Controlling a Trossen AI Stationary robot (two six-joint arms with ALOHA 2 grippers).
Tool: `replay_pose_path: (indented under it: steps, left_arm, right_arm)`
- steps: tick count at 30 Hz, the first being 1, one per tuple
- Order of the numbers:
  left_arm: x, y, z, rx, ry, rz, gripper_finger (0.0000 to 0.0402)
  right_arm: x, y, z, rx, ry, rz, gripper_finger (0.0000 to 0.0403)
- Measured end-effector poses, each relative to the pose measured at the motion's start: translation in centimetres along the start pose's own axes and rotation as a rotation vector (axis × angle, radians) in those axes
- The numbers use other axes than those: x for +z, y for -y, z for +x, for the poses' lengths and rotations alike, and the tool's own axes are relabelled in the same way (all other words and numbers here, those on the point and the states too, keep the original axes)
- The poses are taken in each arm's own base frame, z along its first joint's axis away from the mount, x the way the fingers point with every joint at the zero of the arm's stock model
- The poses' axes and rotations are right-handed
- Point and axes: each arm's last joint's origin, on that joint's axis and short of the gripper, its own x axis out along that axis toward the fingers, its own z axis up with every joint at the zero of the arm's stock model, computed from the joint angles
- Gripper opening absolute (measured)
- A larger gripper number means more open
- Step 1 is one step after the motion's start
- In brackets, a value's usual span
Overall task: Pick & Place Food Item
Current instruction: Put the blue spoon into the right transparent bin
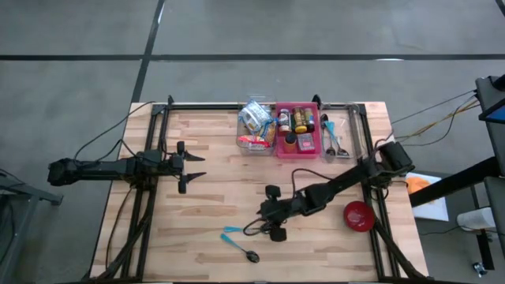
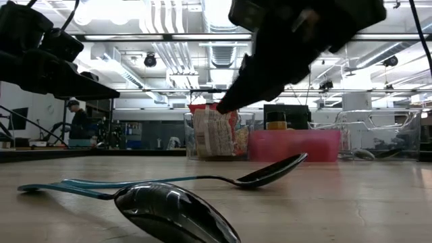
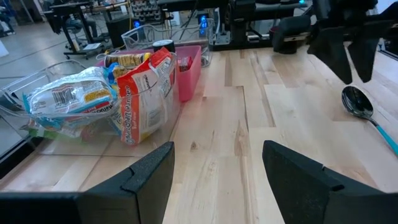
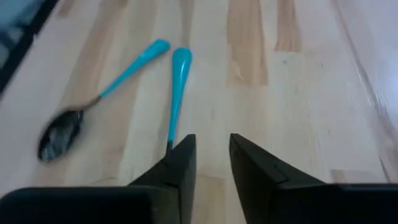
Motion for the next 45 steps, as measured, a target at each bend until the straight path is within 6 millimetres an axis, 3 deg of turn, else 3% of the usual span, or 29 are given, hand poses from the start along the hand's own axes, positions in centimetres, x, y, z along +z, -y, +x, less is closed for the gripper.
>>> replay_pose_path:
  steps: [8, 20, 45]
  left_arm:
    - [0.0, 0.0, 0.0, -0.001, -0.003, 0.0, 0.0244]
    - [-0.2, 0.0, 0.1, -0.002, -0.02, -0.002, 0.0244]
    - [-0.3, 0.0, 0.2, -0.004, -0.039, 0.002, 0.0244]
  right_arm:
    - [-0.2, -1.2, 1.5, 0.019, -0.019, 0.048, 0.0172]
    - [-1.0, -2.5, 5.2, 0.037, -0.077, 0.03, 0.0177]
    - [-2.2, -1.3, 4.5, -0.038, -0.251, 0.003, 0.0177]
